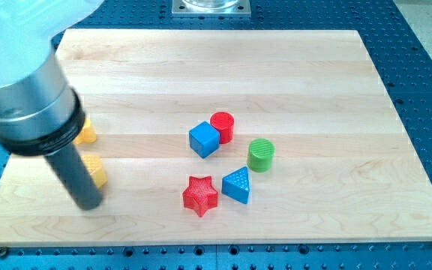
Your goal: Move the hexagon closely to the green star and heart
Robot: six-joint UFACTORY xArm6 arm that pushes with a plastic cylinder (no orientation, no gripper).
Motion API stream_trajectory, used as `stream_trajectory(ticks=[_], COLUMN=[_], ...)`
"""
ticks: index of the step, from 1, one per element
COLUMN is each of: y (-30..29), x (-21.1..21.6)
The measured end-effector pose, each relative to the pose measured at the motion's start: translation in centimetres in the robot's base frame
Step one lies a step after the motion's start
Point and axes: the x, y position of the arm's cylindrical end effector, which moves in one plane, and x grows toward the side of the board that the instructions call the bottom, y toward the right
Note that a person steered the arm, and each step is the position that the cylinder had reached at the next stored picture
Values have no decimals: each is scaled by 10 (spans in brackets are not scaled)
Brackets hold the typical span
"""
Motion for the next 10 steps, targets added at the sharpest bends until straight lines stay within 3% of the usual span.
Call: stream_trajectory(ticks=[1, 2, 3, 4, 5, 6, 7, 8, 9, 10], y=[11, 13, 11, 11, -32, 0, -32, -80, -78, -71], x=[-18, 7, -6, -33, -75, -66, -37, -46, -93, -62])
